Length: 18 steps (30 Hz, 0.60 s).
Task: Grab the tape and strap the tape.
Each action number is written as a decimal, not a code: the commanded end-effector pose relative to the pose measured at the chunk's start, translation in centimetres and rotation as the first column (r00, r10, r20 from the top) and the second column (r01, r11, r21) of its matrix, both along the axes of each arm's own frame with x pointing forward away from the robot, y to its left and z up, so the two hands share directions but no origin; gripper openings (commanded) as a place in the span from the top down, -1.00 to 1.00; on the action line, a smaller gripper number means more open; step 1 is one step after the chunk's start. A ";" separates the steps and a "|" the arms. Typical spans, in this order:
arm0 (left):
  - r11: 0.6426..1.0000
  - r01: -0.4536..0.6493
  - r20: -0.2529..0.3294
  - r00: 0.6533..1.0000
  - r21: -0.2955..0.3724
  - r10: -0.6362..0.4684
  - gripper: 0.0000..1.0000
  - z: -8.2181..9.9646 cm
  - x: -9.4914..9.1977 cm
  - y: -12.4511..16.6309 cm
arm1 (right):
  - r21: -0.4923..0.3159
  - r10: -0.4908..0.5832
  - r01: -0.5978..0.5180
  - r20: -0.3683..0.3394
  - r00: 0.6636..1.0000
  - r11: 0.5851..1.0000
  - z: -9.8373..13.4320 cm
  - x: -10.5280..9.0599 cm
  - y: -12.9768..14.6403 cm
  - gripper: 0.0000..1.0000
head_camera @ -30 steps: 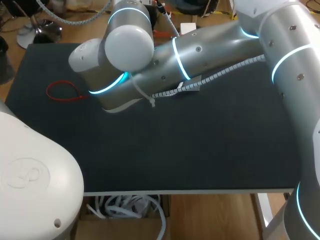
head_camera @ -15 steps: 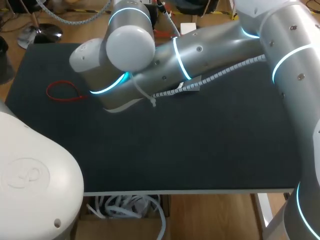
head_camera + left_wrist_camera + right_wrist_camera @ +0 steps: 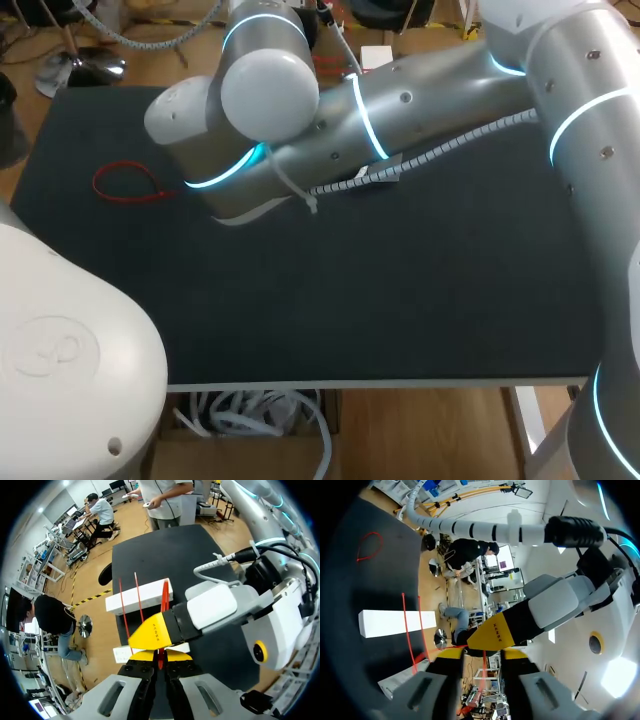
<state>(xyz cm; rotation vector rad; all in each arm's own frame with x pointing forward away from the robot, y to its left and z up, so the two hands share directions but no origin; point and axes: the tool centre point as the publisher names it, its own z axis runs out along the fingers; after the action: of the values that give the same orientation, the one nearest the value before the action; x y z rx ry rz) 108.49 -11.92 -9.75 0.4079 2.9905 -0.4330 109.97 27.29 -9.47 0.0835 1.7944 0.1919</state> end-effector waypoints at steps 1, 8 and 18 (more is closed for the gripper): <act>1.000 -0.001 -0.002 1.000 0.004 0.001 1.00 0.1 0.0 -0.1 | -0.001 0.006 -0.006 -0.006 1.000 1.000 0.2 0.0 -0.2 0.27; 1.000 -0.001 -0.002 1.000 0.004 0.001 1.00 0.1 0.0 -0.1 | -0.002 0.016 -0.016 -0.004 1.000 1.000 0.3 -0.1 -0.1 0.28; 1.000 -0.001 -0.002 1.000 0.004 0.001 1.00 0.1 0.0 -0.1 | 0.002 0.063 -0.063 0.005 0.998 0.998 0.9 -0.9 0.0 0.31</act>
<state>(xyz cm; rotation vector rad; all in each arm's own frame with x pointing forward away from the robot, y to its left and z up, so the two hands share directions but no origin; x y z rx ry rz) 108.49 -11.91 -9.74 0.4077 2.9905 -0.4326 109.53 27.92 -8.91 0.0426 1.7813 0.2230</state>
